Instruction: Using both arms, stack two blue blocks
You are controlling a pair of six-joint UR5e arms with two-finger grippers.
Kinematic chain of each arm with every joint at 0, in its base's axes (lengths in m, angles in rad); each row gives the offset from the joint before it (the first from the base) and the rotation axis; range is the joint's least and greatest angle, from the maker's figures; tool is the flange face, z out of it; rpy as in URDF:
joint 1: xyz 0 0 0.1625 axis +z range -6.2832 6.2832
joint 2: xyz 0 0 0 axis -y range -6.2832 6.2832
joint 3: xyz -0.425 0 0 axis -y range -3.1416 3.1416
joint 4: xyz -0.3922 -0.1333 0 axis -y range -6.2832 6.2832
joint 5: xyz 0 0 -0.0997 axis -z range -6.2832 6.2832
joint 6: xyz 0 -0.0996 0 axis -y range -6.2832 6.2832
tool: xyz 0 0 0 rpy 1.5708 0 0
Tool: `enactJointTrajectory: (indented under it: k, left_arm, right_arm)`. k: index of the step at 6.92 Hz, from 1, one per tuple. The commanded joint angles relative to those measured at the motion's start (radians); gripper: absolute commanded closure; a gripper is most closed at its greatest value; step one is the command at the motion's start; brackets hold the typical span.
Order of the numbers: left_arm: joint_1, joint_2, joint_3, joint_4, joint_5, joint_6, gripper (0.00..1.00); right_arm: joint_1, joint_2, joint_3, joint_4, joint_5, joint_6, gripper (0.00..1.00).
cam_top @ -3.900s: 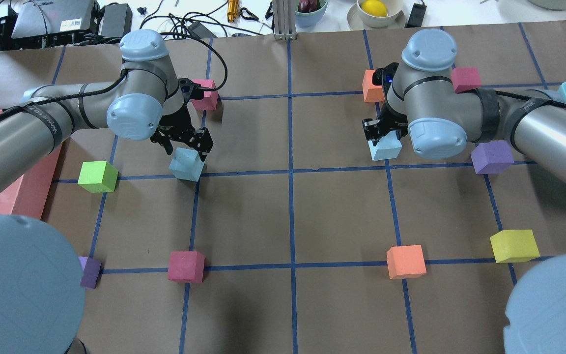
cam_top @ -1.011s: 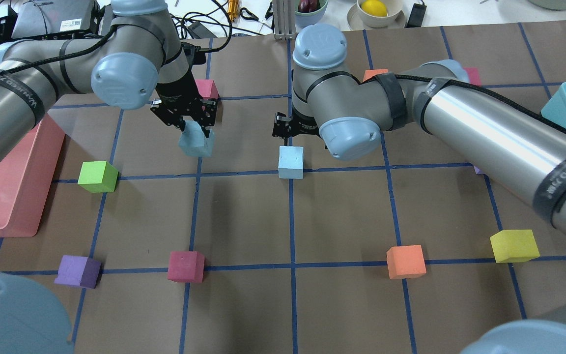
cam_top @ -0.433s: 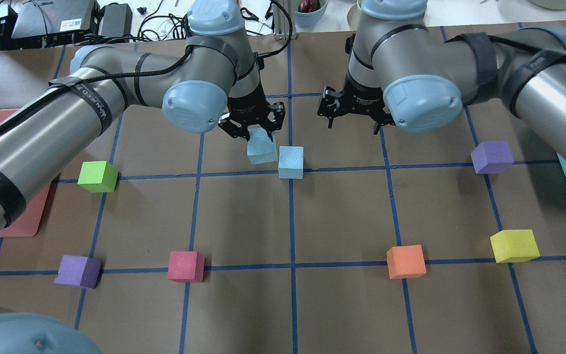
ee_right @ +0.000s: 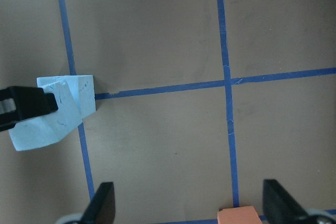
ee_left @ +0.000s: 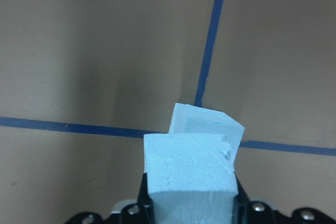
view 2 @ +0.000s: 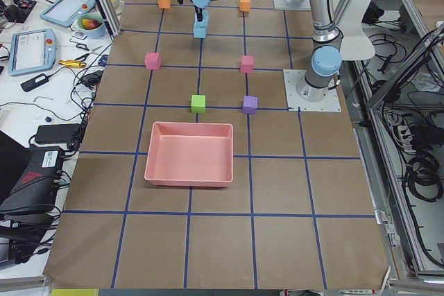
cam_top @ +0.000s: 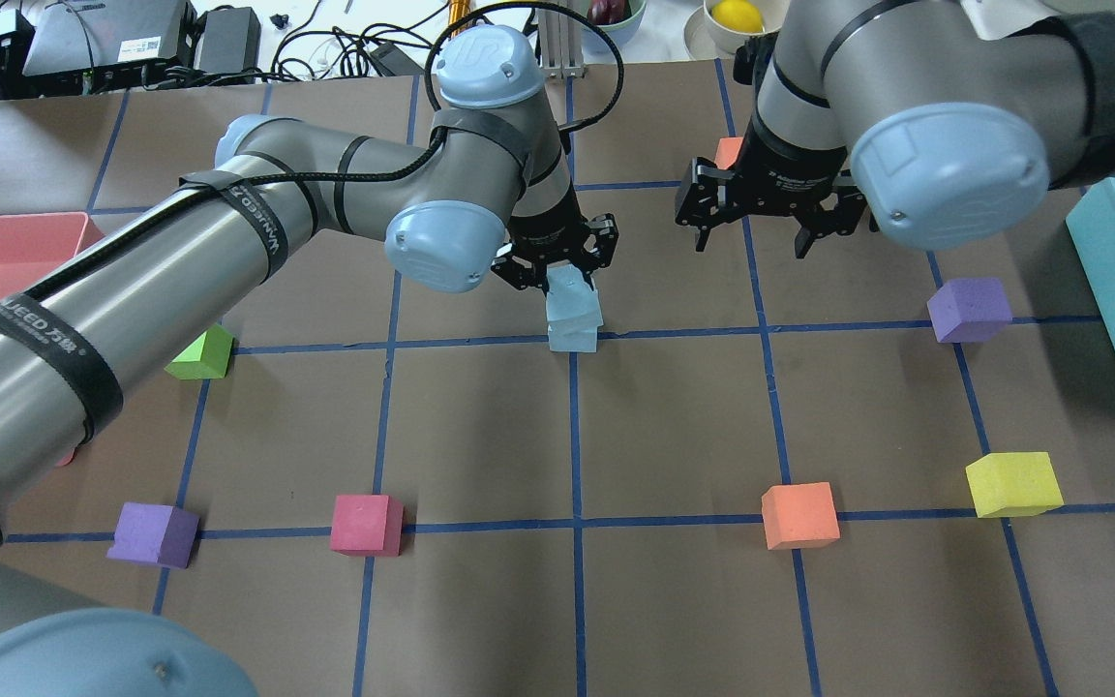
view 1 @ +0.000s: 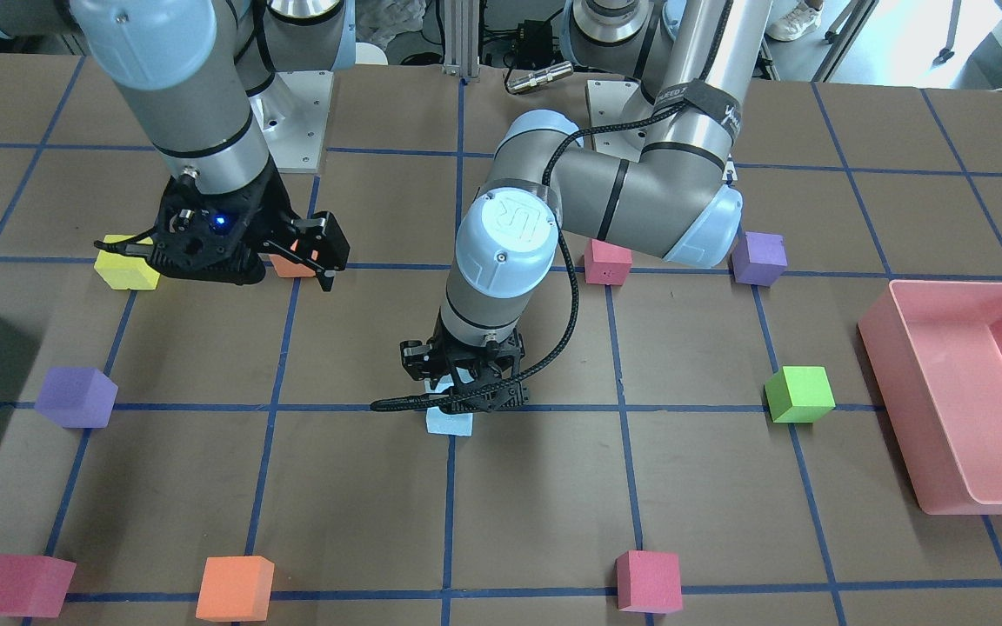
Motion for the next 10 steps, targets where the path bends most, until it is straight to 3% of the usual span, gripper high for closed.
enactJointTrajectory:
  k: [1,5,7,8,10]
  left_arm:
    - [-0.004,-0.018,0.004,0.013,0.006,0.003,1.0]
    - [-0.004,-0.016,0.003,0.015,0.062,0.011,1.0]
    - [-0.004,-0.033,0.005,0.019,0.053,-0.008,1.0]
    - [-0.004,-0.036,0.004,0.025,0.053,-0.012,0.04]
    - [-0.004,-0.02,0.01,0.029,0.043,-0.018,0.0]
  right_arm:
    - [-0.023,-0.064,0.0,0.104,-0.01,-0.081,0.0]
    - [-0.092,-0.103,-0.014,0.154,-0.016,-0.149,0.0]
    - [-0.102,-0.121,-0.015,0.198,-0.065,-0.161,0.0]
    - [-0.106,-0.121,-0.027,0.201,-0.073,-0.16,0.0]
    - [-0.112,-0.121,-0.034,0.207,-0.05,-0.152,0.0]
